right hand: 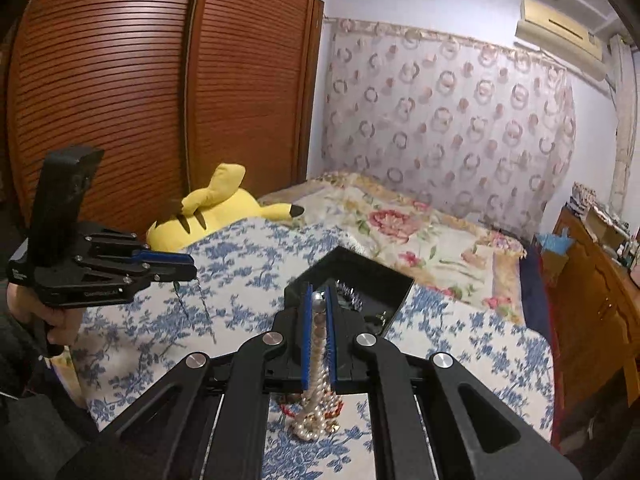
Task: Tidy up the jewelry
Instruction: 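Lift the pearl strands with the right tool while the left tool carries the pendant over the box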
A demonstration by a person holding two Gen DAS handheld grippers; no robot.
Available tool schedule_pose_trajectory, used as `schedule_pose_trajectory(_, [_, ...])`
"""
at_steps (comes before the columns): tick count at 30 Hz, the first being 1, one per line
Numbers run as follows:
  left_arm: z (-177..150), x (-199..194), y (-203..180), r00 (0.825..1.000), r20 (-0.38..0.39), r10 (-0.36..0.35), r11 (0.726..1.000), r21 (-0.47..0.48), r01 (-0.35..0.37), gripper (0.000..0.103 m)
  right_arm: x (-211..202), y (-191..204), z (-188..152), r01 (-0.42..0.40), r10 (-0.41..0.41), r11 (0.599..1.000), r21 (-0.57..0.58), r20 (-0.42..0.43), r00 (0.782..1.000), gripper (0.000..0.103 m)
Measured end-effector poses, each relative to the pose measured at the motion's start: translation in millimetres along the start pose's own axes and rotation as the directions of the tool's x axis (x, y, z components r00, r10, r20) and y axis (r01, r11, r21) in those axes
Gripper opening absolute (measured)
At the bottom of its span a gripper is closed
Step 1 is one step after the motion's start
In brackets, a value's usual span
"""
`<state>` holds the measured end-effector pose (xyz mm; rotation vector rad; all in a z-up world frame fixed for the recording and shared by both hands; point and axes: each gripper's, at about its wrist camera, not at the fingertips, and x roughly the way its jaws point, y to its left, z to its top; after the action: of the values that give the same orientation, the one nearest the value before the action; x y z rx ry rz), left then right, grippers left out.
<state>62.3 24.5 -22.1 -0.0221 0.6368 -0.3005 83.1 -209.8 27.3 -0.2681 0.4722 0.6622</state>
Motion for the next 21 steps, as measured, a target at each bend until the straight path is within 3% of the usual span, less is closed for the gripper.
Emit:
schedule_pose_trajectory(13, [33.9, 12.6, -9.1, 0.999, 0.041, -0.018, 1.000, 0.024, 0.017, 0.010, -20.0, -13.4, 47.9, 0.034, -0.031, 0.999, -0.029, 0.107, 0.994, 0.007])
schedule_pose_trajectory(15, [41.6, 16.0, -9.0, 0.999, 0.047, -0.022, 1.000, 0.023, 0.021, 0.010, -19.5, -15.8, 56.9, 0.041, -0.036, 0.999, -0.035, 0.122, 0.992, 0.000])
schedule_pose_trajectory(21, [62.1, 27.4, -9.6, 0.998, 0.060, -0.031, 0.999, 0.024, 0.029, 0.010, -18.2, -28.7, 84.0, 0.051, -0.043, 0.998, -0.042, 0.172, 0.984, 0.000])
